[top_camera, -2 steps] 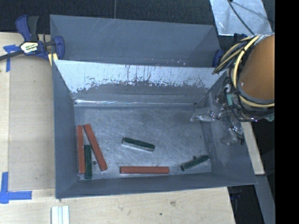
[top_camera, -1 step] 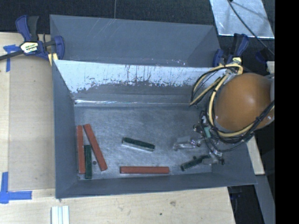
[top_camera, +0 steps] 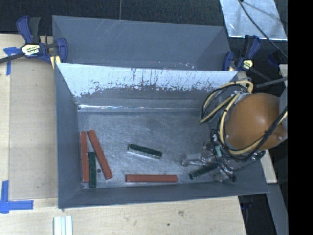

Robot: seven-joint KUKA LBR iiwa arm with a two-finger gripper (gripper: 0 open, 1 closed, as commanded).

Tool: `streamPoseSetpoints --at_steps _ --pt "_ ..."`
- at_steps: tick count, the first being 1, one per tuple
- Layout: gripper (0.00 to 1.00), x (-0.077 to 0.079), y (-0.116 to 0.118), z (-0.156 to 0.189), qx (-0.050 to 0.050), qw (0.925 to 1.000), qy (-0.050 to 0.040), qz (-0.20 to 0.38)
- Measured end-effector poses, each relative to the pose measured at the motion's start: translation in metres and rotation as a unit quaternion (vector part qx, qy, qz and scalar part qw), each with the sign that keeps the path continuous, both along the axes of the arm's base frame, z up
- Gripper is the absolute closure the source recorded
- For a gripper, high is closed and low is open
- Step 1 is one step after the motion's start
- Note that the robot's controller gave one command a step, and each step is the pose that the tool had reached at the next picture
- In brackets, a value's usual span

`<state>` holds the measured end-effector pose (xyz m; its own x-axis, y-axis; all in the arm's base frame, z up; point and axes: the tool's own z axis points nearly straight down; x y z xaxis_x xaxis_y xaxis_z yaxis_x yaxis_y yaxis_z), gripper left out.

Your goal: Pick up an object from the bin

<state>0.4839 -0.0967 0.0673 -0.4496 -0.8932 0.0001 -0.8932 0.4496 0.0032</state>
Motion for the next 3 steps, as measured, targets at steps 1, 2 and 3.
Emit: streamPoseSetpoints --at_steps 1,2,3 --pt "1.0 0.003 0.002 0.004 0.001 1.0 -0.0046 0.003" --pt "1.0 0.042 -0.034 0.12 -0.002 0.9999 -0.0076 -0.008" --pt "1.0 0.051 -0.053 0.176 -0.002 0.9999 -0.0066 -0.016"
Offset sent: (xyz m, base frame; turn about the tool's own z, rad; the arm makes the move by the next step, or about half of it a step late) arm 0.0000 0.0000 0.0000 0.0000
